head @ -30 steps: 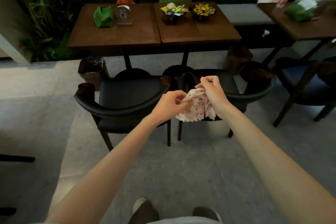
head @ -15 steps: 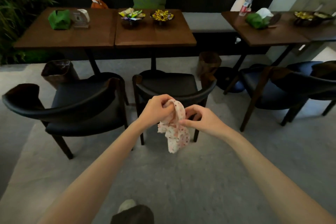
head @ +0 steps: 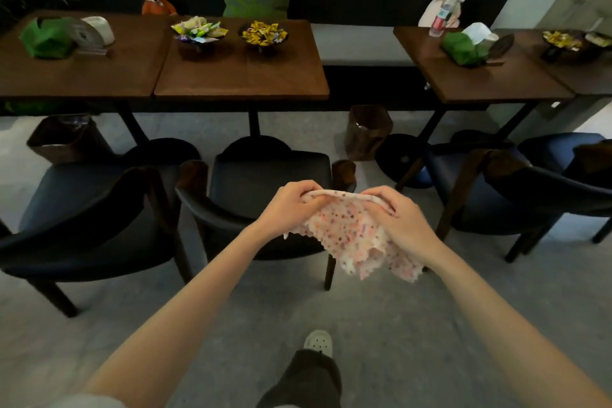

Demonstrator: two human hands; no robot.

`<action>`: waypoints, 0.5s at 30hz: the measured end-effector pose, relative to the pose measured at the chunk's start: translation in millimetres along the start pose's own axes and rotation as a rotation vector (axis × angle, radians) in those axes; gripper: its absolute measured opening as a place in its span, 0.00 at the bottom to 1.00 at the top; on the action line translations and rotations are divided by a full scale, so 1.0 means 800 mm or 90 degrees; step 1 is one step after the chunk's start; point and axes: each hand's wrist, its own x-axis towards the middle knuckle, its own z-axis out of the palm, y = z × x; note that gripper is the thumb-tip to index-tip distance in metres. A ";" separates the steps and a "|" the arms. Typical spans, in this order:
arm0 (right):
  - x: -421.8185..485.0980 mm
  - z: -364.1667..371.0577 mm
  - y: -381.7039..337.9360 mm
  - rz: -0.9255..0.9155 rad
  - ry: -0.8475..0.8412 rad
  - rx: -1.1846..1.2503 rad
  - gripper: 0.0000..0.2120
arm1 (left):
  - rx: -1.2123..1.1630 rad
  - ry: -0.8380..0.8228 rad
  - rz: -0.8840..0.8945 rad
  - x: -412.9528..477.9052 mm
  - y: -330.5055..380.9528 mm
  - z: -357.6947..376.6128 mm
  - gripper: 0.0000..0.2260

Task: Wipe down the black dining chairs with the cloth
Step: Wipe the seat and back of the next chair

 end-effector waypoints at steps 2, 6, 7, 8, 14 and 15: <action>0.044 -0.033 0.024 0.008 -0.020 -0.018 0.07 | -0.015 0.000 -0.025 0.053 0.003 0.019 0.04; 0.129 -0.085 0.053 -0.009 -0.039 -0.013 0.11 | -0.031 0.030 -0.061 0.148 0.005 0.046 0.05; 0.150 -0.093 0.059 -0.013 -0.035 0.002 0.12 | -0.036 0.052 -0.068 0.165 0.005 0.047 0.07; 0.170 -0.099 0.064 -0.020 -0.034 0.017 0.14 | -0.038 0.081 -0.078 0.179 0.002 0.046 0.09; 0.283 -0.080 0.108 -0.029 -0.178 0.009 0.18 | 0.020 0.304 -0.236 0.192 -0.056 0.033 0.18; 0.298 -0.071 0.113 -0.036 -0.220 -0.019 0.19 | 0.034 0.335 -0.275 0.185 -0.068 0.034 0.19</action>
